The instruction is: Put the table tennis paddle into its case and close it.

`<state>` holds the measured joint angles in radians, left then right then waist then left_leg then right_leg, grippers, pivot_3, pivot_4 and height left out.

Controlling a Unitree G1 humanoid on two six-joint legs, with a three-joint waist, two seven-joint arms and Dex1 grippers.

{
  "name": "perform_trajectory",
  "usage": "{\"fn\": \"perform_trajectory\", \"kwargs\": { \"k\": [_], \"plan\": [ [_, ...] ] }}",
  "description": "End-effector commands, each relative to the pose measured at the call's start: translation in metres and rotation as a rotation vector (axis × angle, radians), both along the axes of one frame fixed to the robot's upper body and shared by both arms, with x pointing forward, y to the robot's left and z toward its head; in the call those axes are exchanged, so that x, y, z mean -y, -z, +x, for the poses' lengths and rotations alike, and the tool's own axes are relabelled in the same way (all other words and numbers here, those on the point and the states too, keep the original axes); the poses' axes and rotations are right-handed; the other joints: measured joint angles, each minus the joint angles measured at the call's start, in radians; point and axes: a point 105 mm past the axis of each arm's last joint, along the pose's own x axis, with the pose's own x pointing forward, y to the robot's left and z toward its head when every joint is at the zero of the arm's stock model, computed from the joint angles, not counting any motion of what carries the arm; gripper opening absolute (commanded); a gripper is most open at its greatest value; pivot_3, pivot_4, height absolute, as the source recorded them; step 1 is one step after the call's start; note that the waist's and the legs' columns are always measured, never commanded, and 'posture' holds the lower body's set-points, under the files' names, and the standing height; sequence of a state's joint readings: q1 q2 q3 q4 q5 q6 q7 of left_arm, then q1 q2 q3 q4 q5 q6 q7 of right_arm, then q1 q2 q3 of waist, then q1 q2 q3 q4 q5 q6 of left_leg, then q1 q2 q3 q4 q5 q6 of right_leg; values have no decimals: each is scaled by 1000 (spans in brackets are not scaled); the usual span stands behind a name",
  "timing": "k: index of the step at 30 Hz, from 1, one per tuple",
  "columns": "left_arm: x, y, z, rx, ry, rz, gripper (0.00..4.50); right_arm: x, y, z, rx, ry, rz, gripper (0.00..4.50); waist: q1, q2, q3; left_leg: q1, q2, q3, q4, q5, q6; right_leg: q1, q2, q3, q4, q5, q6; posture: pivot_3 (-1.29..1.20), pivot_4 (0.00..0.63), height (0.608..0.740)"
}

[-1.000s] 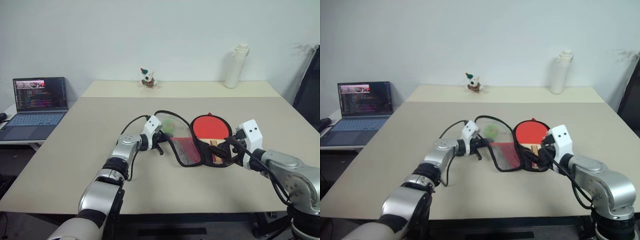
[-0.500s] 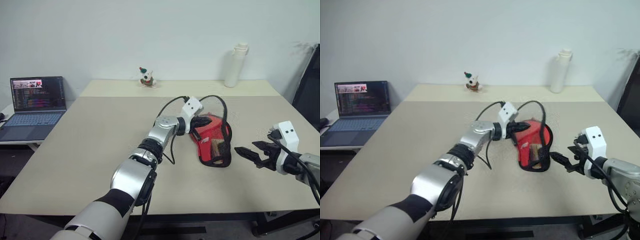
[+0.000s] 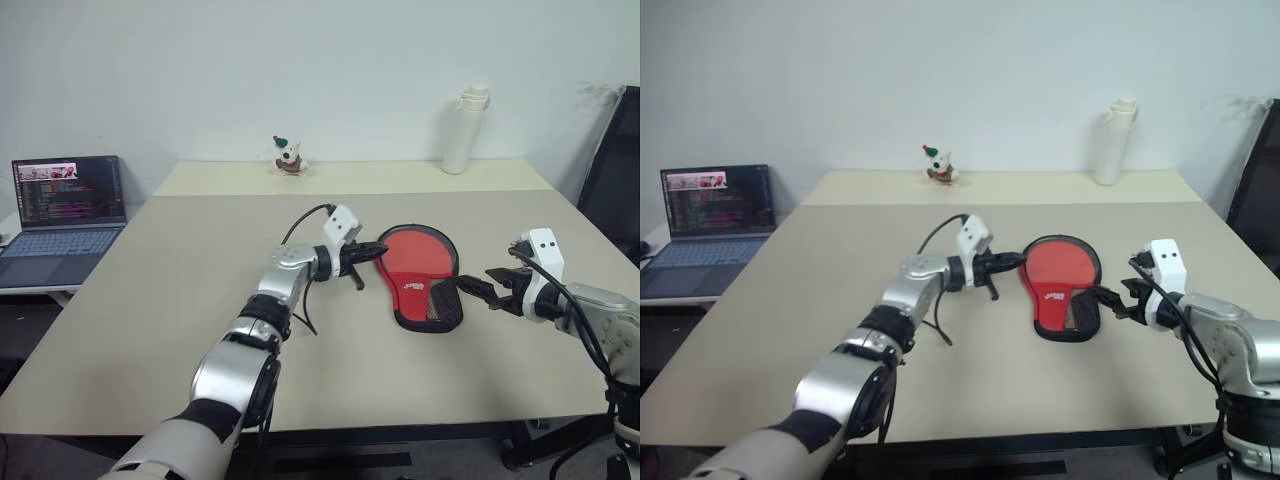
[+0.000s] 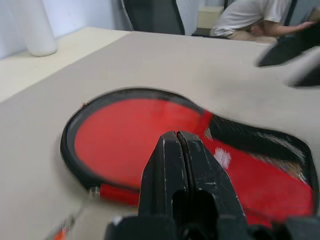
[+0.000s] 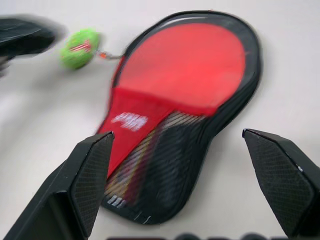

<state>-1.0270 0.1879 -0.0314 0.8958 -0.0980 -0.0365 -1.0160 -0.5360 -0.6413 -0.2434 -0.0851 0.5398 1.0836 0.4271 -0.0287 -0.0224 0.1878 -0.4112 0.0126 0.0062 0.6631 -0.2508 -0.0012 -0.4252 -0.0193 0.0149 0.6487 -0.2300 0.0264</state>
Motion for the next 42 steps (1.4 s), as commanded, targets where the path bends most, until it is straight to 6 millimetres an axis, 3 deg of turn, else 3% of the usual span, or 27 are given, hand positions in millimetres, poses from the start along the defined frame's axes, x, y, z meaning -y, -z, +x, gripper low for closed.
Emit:
{"fn": "perform_trajectory", "kwargs": {
  "k": [1, 10, 20, 24, 29, 35, 42],
  "plan": [
    [-15, -23, -16, 54, 32, -57, 40, 5, 1, 17, 21, 12, -11, 4500, 0, 0, 0, 0, 0, 0, 0, 0, 0, 0, 0, 1, 0, 0, 0, 0, 150, 740],
    [-65, -16, -53, -25, -33, -58, 40, -2, 38, 42, -70, -8, 4, 4500, 0, 0, 0, 2, 1, 0, 1, 0, 0, 2, -2, 1, 2, 0, 0, 0, 150, 740],
    [-72, -16, -59, -35, -86, -45, 40, -22, 63, 52, -131, -79, -39, 4500, -5, 0, 0, 10, 1, 4, 2, 0, 0, 7, -1, 4, 6, 1, 0, 0, 150, 740],
    [-72, -17, -61, -34, -91, -30, 0, -34, 71, 52, -165, -126, -59, 3621, -8, 0, -1, 13, 1, 5, 2, 0, 0, 6, -1, 5, 10, 0, 0, 0, 150, 740],
    [-77, -16, -63, -39, -96, -10, 0, -47, 76, 50, -190, -182, -64, 1844, -14, 0, -1, 14, 2, 5, 2, 0, -1, 6, 1, 5, 11, 0, -1, 0, 150, 740],
    [-89, -7, -73, -69, -78, 26, 0, -66, 73, 45, -207, -260, -24, 44, -22, -1, -1, 14, 3, 5, 2, 0, -1, 6, 1, 6, 12, 0, -1, 0, 150, 740],
    [-99, -5, -100, -126, 25, 55, 0, -97, 56, 23, -199, -431, 32, 19, -26, -1, -1, 13, 4, 4, 0, 0, -1, 4, 1, 5, 13, -1, -2, 0, 150, 740]
  ]
}}
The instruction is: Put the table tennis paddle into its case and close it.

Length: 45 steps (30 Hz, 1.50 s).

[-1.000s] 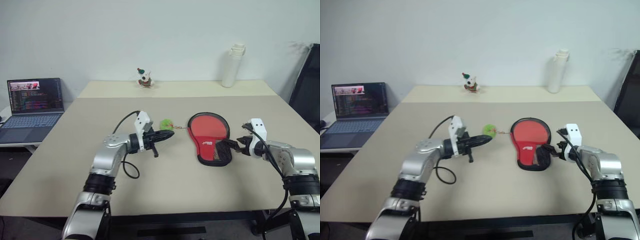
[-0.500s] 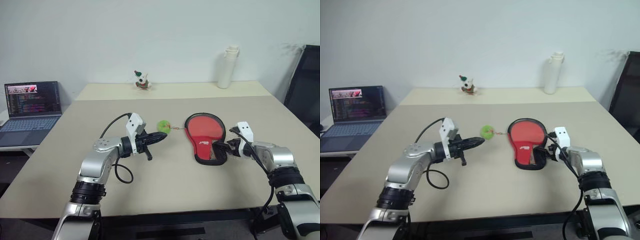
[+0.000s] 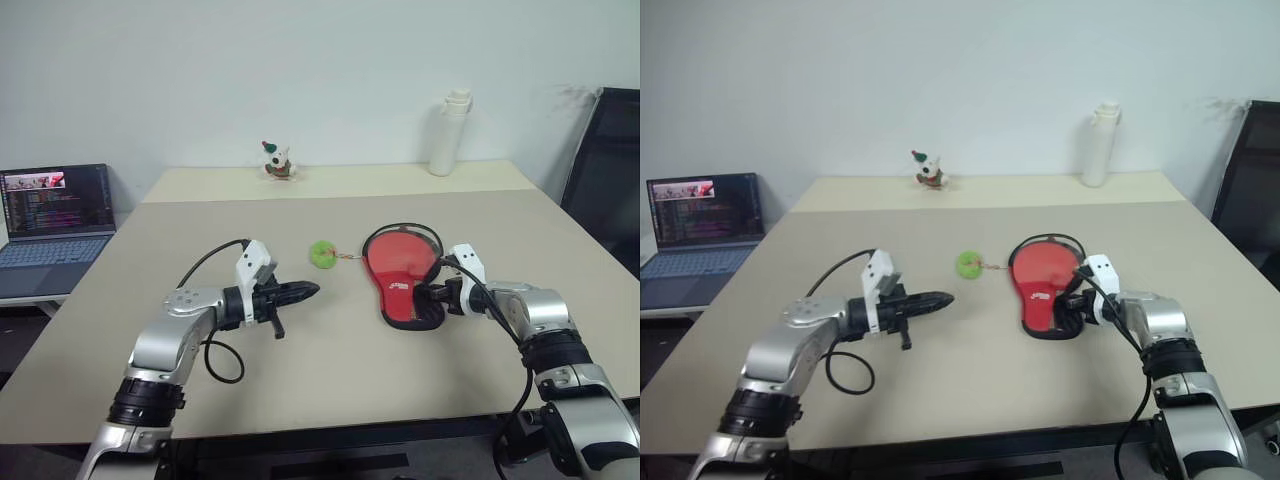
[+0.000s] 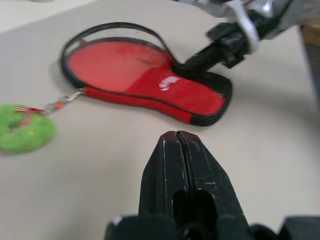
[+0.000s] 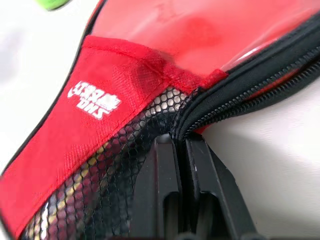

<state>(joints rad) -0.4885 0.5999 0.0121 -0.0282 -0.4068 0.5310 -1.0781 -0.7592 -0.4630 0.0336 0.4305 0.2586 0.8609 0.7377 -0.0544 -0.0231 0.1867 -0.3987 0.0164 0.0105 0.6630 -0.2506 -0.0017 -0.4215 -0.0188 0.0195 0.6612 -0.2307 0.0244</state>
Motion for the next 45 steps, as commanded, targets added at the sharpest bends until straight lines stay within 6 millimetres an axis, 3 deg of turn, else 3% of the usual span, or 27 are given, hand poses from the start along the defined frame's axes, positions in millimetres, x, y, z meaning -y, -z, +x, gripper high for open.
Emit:
{"fn": "perform_trajectory", "kwargs": {
  "k": [1, 10, 19, 29, 39, 40, 45],
  "plan": [
    [-2, -14, -17, 31, 74, 7, 0, -31, -10, -18, -10, -154, 60, 19, -1, 0, 0, 0, 0, 0, 0, 0, 0, 0, 0, 0, 0, 0, 0, 0, 150, 740],
    [-14, -1, -44, -53, 142, 74, 0, -60, -13, -65, -58, -272, 108, 19, 5, 0, 0, -1, 0, -2, 0, 0, 0, 0, -1, -2, 0, -2, 1, 0, 150, 740],
    [-14, 4, -51, -72, 149, 76, 0, -58, -1, -104, -124, -206, 141, 19, 14, 0, 0, -1, -1, -2, 0, 0, 0, 0, -2, -2, 0, -4, 4, 0, 150, 740],
    [-12, 4, -46, -66, 161, 77, 0, -57, 10, -115, -165, -61, 200, 19, 19, 0, 0, -1, -1, -2, 0, 0, 0, 0, -1, -2, -1, -4, 4, 0, 150, 740],
    [-15, 6, -44, -62, 150, 77, 0, -41, 24, -115, -198, 14, 168, 19, 23, 0, 0, -1, -1, -2, 0, 0, 0, 0, -1, -2, -2, -4, 4, 0, 150, 740],
    [-15, 6, -44, -62, 146, 75, 0, -40, 22, -114, -189, 15, 165, 550, 23, 0, 0, -1, -1, -2, 0, 0, 0, 0, -1, -3, -2, -4, 4, 0, 150, 740],
    [-17, 8, -43, -78, 118, 56, 0, -38, 7, -114, -139, -26, 156, 2037, 23, 0, 0, -1, -2, -2, 0, 0, 0, 1, -2, -2, -2, -4, 4, 0, 150, 740]
  ]
}}
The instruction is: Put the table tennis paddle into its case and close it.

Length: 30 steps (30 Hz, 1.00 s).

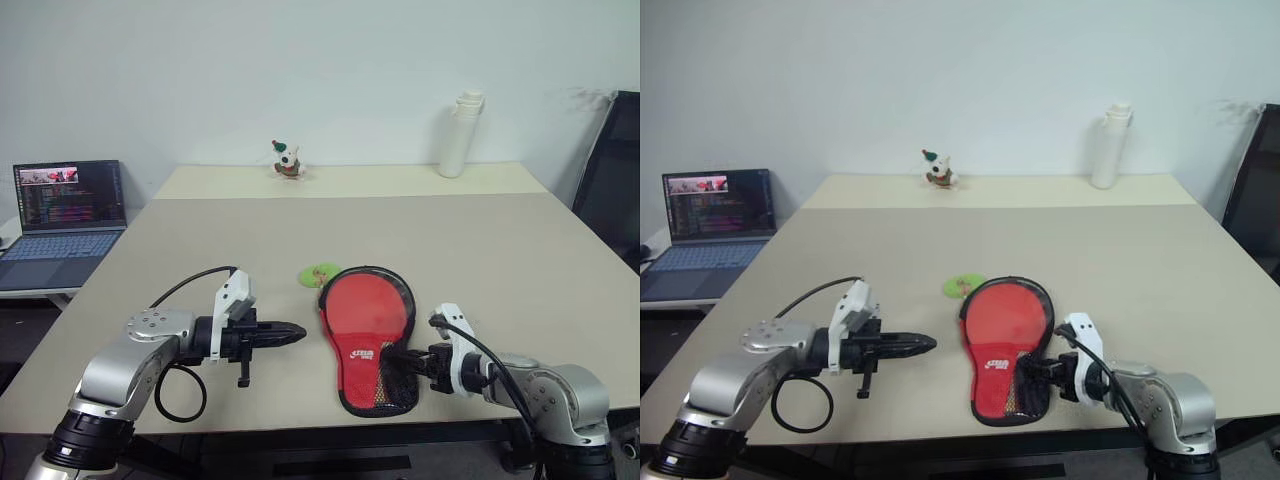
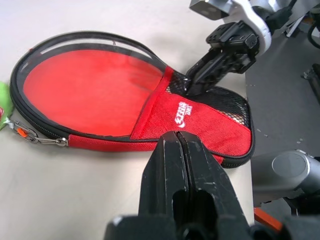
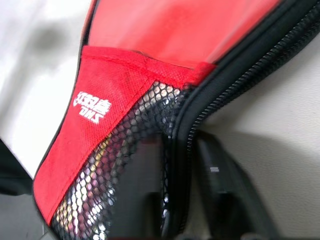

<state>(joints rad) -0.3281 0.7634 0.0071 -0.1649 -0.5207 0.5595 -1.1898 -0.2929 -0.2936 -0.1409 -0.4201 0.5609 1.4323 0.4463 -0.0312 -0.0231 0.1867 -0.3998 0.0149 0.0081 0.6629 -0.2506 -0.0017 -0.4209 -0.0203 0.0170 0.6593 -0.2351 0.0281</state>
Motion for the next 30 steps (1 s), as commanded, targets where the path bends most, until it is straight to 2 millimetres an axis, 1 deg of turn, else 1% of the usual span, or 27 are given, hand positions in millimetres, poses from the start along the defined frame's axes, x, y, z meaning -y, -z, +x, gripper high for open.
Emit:
{"fn": "perform_trajectory", "kwargs": {
  "k": [1, 2, 3, 7, 11, 12, 13, 15, 17, 18, 21, 24, 26, 30],
  "plan": [
    [-3, -8, 2, 15, -26, -19, 0, 4, -19, -2, 76, -44, -23, 2427, 0, 0, 0, 0, 0, 0, 0, 0, 0, 0, 0, 0, 0, 0, 0, 0, 150, 740],
    [-4, -7, 3, 7, -39, -22, 0, 4, -24, -4, 99, -69, -35, 2664, 0, 0, 0, 0, 0, 0, 0, 0, 0, 0, 0, 0, 0, 0, 0, 0, 150, 740],
    [-5, -7, 5, 1, -51, -24, 0, 4, -29, -5, 117, -87, -43, 3095, 0, 0, 0, 0, 0, 0, 0, 0, 0, 0, 0, 0, 0, 0, 0, 0, 150, 740],
    [-8, -6, 10, -15, -91, -27, 0, 9, -51, -6, 182, -124, -38, 4426, -1, 0, 0, 0, 0, 0, 0, 0, 0, 0, 0, 0, -1, 0, 0, 0, 150, 740],
    [-11, -6, 17, 9, -129, -28, 0, 12, -69, -3, 248, -140, -24, 4476, 0, 0, 0, 0, 1, 0, 0, 0, 0, 0, 1, 0, -1, 0, 0, 0, 150, 740],
    [-13, -7, 25, 37, -166, -33, 0, 10, -78, 2, 297, -139, -12, 4476, 0, 0, 0, 0, 0, 0, 0, 0, 0, 0, 1, 0, -1, 0, 0, 0, 150, 740],
    [-16, -8, 34, 64, -213, -34, 180, 6, -85, 8, 338, -135, -6, 4496, 1, 0, 0, 0, 0, 0, 0, 0, 0, 0, 0, 0, -1, 0, 0, 0, 150, 740],
    [-21, -9, 51, 93, -294, -33, 563, -2, -91, 20, 388, -120, -10, 4500, 1, 0, 0, 0, 0, 0, 1, 0, 0, 0, 0, 0, 0, 0, 0, 0, 150, 740],
    [-25, -9, 65, 120, -360, -27, 1178, -12, -93, 32, 418, -106, -10, 4500, -1, 0, 0, 0, 0, 0, 1, 0, 0, 0, 1, 0, 0, 0, 0, 0, 150, 740],
    [-26, -10, 70, 135, -382, -25, 1595, -18, -94, 37, 431, -102, -1, 4500, -1, 0, 0, 0, 0, 0, 1, 0, 0, 0, 1, 0, 0, 0, 0, 0, 150, 740],
    [-29, -11, 84, 160, -439, -22, 2647, -33, -97, 45, 457, -101, 19, 4500, 1, 0, 0, -1, 0, 0, 0, 0, 0, -1, 1, 0, 0, 0, 0, 0, 150, 740],
    [-30, -9, 95, 174, -481, -4, 3764, -42, -90, 44, 456, -122, 16, 4500, 2, 0, 0, -2, -1, 0, 0, 0, 0, -2, -1, 0, -1, 3, -5, 0, 150, 740],
    [-29, -9, 100, 182, -491, 0, 4477, -45, -84, 43, 455, -140, -1, 4500, 2, 0, 0, -3, -1, 0, 0, 0, 0, -2, -2, -1, -1, 3, -5, 0, 150, 740],
    [-29, -10, 106, 187, -507, -8, 4477, -49, -80, 43, 479, -150, -23, 4500, 2, -1, 0, -2, -2, 0, 0, 0, 0, -1, -2, -1, -1, 3, -4, 0, 150, 740]
  ]
}}
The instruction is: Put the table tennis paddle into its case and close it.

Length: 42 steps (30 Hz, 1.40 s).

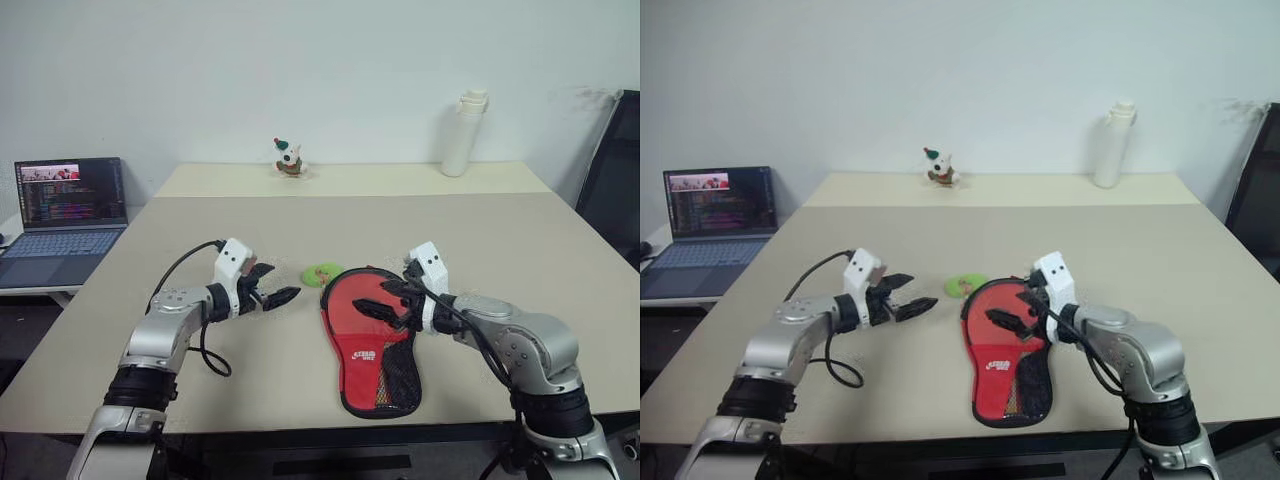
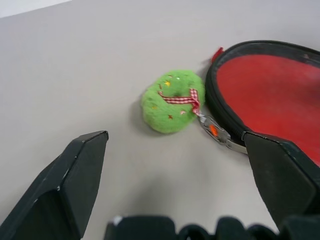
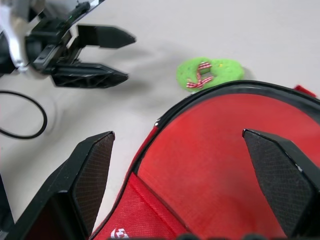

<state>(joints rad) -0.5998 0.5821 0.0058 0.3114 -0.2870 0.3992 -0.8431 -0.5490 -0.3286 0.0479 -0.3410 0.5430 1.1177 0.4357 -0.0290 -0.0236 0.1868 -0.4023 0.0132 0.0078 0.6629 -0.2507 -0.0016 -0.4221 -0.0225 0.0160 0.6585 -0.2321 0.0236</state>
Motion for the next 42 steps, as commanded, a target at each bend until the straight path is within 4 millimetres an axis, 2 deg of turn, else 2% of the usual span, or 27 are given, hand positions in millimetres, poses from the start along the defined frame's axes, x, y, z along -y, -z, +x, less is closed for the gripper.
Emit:
{"fn": "perform_trajectory", "kwargs": {
  "k": [1, 4, 9, 16, 20, 26, 30, 42],
  "plan": [
    [1, -15, 6, 62, -2, -2, 4477, -4, -4, 2, 76, -1, -8, 4500, 0, 0, 0, 0, 0, 0, 0, 0, 0, 0, 0, 0, 0, 0, 0, 0, 150, 740],
    [-1, -12, 8, 64, -15, 5, 4477, -13, 4, 11, 120, 25, -26, 4500, -3, 0, 0, 1, 1, 0, 0, 0, 0, 0, 1, 0, 1, -1, 1, 0, 150, 740],
    [-4, -14, 10, 66, -18, -3, 4477, -27, 26, 18, 98, 25, -50, 4500, -2, 0, 0, 2, 2, 0, 0, 0, 0, 0, 2, 0, 2, 0, 0, 0, 150, 740],
    [-8, -15, 24, 69, -68, 21, 4477, -20, 52, 30, 78, 63, -155, 4500, -1, 0, 0, 1, 0, 0, 1, 0, 0, 0, 1, 0, 2, 0, 0, 0, 150, 740],
    [7, -13, 37, 18, -48, -33, 4477, -23, 54, 29, 73, 52, -149, 4500, 1, -1, 0, 1, 0, -1, 1, 0, 0, 1, 1, -1, 2, 0, 1, 0, 150, 740],
    [28, -9, 57, -28, -34, -12, 4477, -30, 55, 26, 67, 32, -145, 4500, 0, -1, -1, 1, -1, -1, 1, 0, 0, 1, 1, -1, 2, 0, 1, 0, 150, 740],
    [32, -3, 71, -43, -111, 41, 4477, -32, 56, 25, 63, 31, -141, 4500, -1, -1, 0, 1, -1, -1, 1, 0, 0, 1, 2, -1, 2, 0, 1, 0, 150, 740],
    [59, 36, 62, -205, -51, 69, 4477, -38, 55, 22, 67, 29, -133, 4500, -2, -2, -1, 1, -1, -1, 1, 0, 0, 1, 2, -1, 3, -1, 2, 0, 150, 740]
  ]
}}
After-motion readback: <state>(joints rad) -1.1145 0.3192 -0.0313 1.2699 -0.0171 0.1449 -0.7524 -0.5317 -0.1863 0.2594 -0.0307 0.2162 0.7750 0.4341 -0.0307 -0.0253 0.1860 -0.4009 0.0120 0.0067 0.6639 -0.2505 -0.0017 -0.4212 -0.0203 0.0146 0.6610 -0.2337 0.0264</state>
